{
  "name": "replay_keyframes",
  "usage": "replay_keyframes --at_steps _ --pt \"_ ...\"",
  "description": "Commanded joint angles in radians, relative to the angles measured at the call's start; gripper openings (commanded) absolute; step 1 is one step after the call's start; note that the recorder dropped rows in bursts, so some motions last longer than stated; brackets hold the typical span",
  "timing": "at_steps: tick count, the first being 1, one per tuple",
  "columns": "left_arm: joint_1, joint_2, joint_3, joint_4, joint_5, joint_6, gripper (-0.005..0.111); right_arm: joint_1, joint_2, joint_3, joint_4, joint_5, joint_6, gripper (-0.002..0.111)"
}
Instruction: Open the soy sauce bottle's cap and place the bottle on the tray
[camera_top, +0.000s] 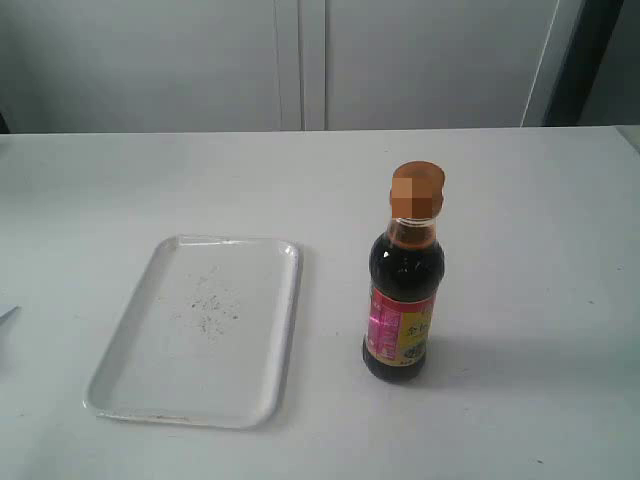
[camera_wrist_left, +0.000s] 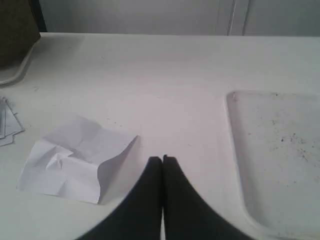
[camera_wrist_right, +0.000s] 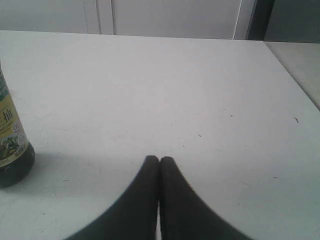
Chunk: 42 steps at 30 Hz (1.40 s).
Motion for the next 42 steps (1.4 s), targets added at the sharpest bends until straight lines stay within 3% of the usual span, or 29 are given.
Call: replay_keyframes --at_steps 1,14,19,28,30,33,35,42 --pt "0.003 -0.004 0.003 -0.019 -0.044 -0.01 0.0 -0.006 -0.006 0.004 0.0 -0.002 0.003 0.0" --pt "0.001 -0.004 0.003 -0.015 -0.295 -0.04 0.0 -0.006 -0.006 0.004 -0.001 0.0 0.003 0.0" --pt "0.001 0.007 -0.067 0.034 -0.292 -0.04 0.0 -0.006 -0.006 0.004 -0.001 0.0 0.003 0.0" --pt "0.001 0.306 -0.234 0.07 -0.314 -0.053 0.0 -0.006 -0.006 0.004 -0.001 0.0 0.041 0.0" --pt "0.0 0.401 -0.265 0.193 -0.349 -0.156 0.0 -0.006 -0.006 0.004 -0.001 0.0 0.041 0.0" --pt "0.0 0.507 -0.275 0.513 -0.519 -0.449 0.0 -0.006 -0.006 0.004 -0.001 0.0 0.041 0.0" --pt "0.0 0.567 -0.29 0.629 -0.591 -0.562 0.0 -0.006 -0.006 0.004 -0.001 0.0 0.041 0.0" --pt "0.0 0.769 -0.326 0.727 -0.766 -0.625 0.0 -0.006 -0.006 0.004 -0.001 0.0 0.041 0.0"
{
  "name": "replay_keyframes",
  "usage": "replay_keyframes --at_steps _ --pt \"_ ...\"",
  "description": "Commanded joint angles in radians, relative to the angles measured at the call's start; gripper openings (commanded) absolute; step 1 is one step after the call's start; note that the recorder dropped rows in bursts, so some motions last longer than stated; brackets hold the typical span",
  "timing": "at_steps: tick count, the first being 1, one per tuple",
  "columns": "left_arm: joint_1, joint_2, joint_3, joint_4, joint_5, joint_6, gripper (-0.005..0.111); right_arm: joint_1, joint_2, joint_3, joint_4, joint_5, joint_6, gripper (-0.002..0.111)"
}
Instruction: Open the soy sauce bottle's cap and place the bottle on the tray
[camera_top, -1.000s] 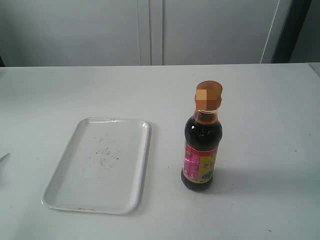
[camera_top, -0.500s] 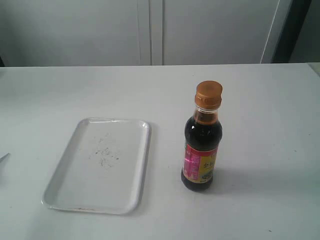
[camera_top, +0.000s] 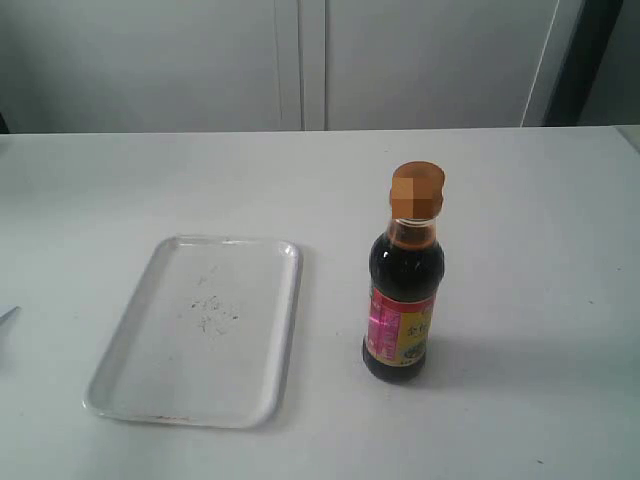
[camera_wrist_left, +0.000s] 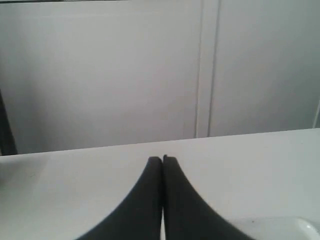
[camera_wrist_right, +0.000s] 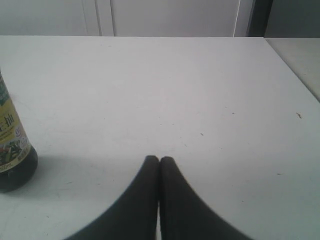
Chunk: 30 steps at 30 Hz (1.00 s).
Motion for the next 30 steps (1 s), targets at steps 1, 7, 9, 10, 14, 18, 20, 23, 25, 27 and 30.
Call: replay_keyframes --at_steps 1,7,9,10,14,18,20,23,25,27,30 --pt "0.0 0.106 -0.014 0.069 -0.129 -0.032 0.0 -0.006 -0.006 0.004 -0.001 -0.002 0.008 0.0" --pt "0.0 0.208 -0.014 0.162 -0.179 -0.029 0.0 -0.006 -0.006 0.004 -0.001 0.001 0.007 0.0" --pt "0.0 0.237 -0.014 0.21 -0.246 -0.036 0.0 -0.006 -0.006 0.004 -0.001 0.001 0.007 0.0" --pt "0.0 0.25 -0.014 0.236 -0.292 -0.048 0.0 -0.006 -0.006 0.004 -0.001 0.001 0.007 0.0" --pt "0.0 0.301 -0.014 0.288 -0.416 -0.056 0.0 -0.006 -0.006 0.004 -0.001 0.001 0.007 0.0" --pt "0.0 0.358 -0.014 0.309 -0.495 -0.052 0.0 -0.006 -0.006 0.004 -0.001 0.001 0.007 0.0" --pt "0.0 0.386 -0.014 0.32 -0.55 -0.052 0.0 -0.006 -0.006 0.004 -0.001 0.001 0.007 0.0" --pt "-0.007 0.425 -0.014 0.334 -0.589 -0.052 0.0 -0.006 -0.006 0.004 -0.001 0.001 0.007 0.0" --pt "-0.035 0.449 -0.014 0.334 -0.589 -0.031 0.0 -0.006 -0.006 0.004 -0.001 0.001 0.007 0.0" --pt "-0.072 0.472 -0.014 0.322 -0.586 0.003 0.0 -0.006 -0.006 0.004 -0.001 0.001 0.007 0.0" --pt "-0.149 0.504 -0.019 0.291 -0.552 0.045 0.0 -0.006 -0.006 0.004 -0.001 0.001 0.007 0.0"
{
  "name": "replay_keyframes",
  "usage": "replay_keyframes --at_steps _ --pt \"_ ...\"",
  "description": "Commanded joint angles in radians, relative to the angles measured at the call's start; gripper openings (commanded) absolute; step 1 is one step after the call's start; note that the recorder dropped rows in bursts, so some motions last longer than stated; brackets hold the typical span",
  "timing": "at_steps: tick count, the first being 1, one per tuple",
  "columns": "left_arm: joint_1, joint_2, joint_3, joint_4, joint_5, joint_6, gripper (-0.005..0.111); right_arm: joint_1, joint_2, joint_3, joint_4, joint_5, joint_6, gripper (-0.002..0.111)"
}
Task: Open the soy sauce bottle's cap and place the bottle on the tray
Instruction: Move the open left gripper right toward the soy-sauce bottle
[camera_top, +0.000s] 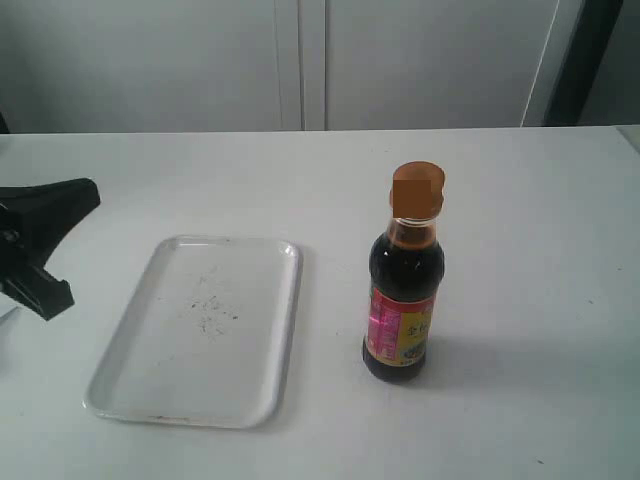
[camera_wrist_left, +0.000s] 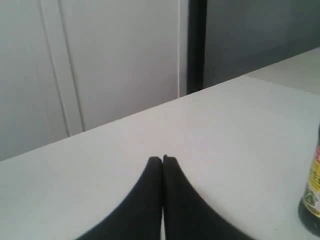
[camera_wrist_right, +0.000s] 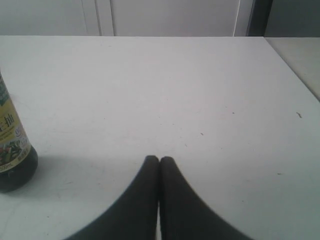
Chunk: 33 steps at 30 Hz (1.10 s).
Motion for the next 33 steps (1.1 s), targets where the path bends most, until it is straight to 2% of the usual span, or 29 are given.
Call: replay_keyframes --at_steps 1,3,6,10,14,16,19,24,26,28,33 --pt "-0.103 0.039 -0.014 -0.03 0.032 0.058 0.0 -0.006 -0.006 0.004 -0.001 0.001 0.005 0.0" --pt "-0.147 0.059 -0.028 -0.03 0.05 0.061 0.0 -0.006 -0.006 0.004 -0.001 0.001 0.005 0.0" --pt "-0.197 0.091 -0.039 -0.024 0.008 0.072 0.0 -0.006 -0.006 0.004 -0.001 0.001 0.005 0.0" --pt "-0.246 0.15 -0.039 -0.023 -0.085 0.107 0.0 -0.006 -0.006 0.004 -0.001 0.001 0.005 0.0" --pt "-0.277 0.216 -0.039 -0.023 -0.097 0.161 0.002 -0.006 -0.006 0.004 -0.001 0.001 0.005 0.0" --pt "-0.286 0.244 -0.045 -0.022 -0.097 0.179 0.009 -0.006 -0.006 0.004 -0.001 0.001 0.005 0.0" --pt "-0.291 0.283 -0.074 0.016 -0.097 0.176 0.03 -0.006 -0.006 0.004 -0.001 0.001 0.005 0.0" --pt "-0.345 0.343 -0.13 0.023 -0.097 0.135 0.086 -0.006 -0.006 0.004 -0.001 0.001 0.005 0.0" --pt "-0.371 0.367 -0.151 0.023 -0.097 0.135 0.099 -0.006 -0.006 0.004 -0.001 0.001 0.005 0.0" --pt "-0.397 0.392 -0.168 0.023 -0.097 0.135 0.106 -0.006 -0.006 0.004 -0.001 0.001 0.005 0.0" --pt "-0.438 0.436 -0.202 0.021 -0.097 0.145 0.105 -0.006 -0.006 0.004 -0.001 0.001 0.005 0.0"
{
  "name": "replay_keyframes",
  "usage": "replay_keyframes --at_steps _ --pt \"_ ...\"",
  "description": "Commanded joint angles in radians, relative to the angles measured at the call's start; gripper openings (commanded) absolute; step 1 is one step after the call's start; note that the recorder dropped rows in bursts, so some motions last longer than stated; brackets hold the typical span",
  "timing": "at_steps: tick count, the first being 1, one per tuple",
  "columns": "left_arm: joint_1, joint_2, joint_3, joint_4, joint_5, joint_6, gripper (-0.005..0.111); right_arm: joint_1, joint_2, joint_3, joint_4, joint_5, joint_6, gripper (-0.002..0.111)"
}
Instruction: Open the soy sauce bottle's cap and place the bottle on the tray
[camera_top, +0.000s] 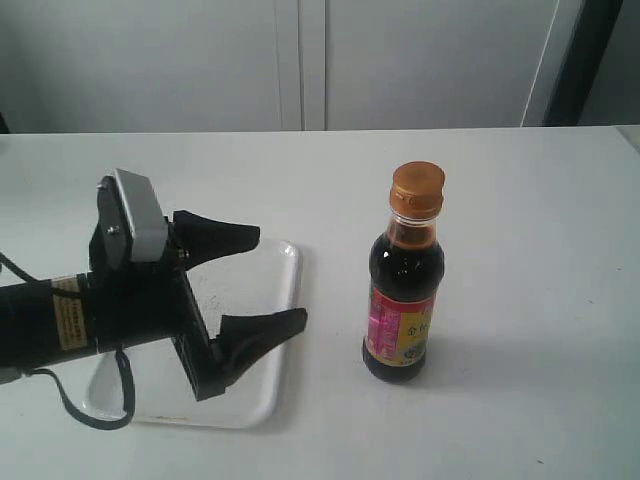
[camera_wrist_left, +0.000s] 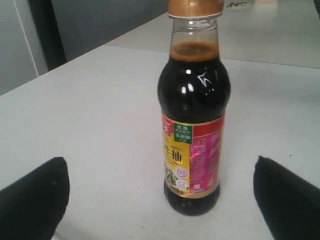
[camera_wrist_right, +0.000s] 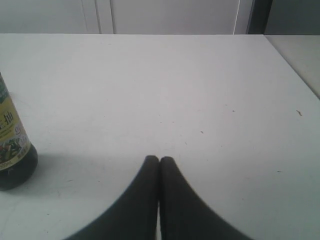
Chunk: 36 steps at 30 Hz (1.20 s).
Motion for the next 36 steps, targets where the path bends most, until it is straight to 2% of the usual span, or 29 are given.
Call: replay_keyframes --at_steps 1,13,29,36 --pt "-0.035 0.033 -0.031 0.004 -0.013 0.001 0.105 -0.006 -0.006 0.004 -0.001 -0.005 0.005 0.0" --pt "-0.148 0.143 -0.167 -0.048 -0.013 0.014 0.105 -0.006 -0.006 0.004 -0.001 -0.005 0.005 0.0" --pt "-0.173 0.365 -0.376 -0.092 -0.013 -0.034 0.105 -0.006 -0.006 0.004 -0.001 -0.005 0.005 0.0" --pt "-0.248 0.43 -0.448 -0.108 -0.013 -0.034 0.105 -0.006 -0.006 0.004 -0.001 -0.005 0.005 0.0"
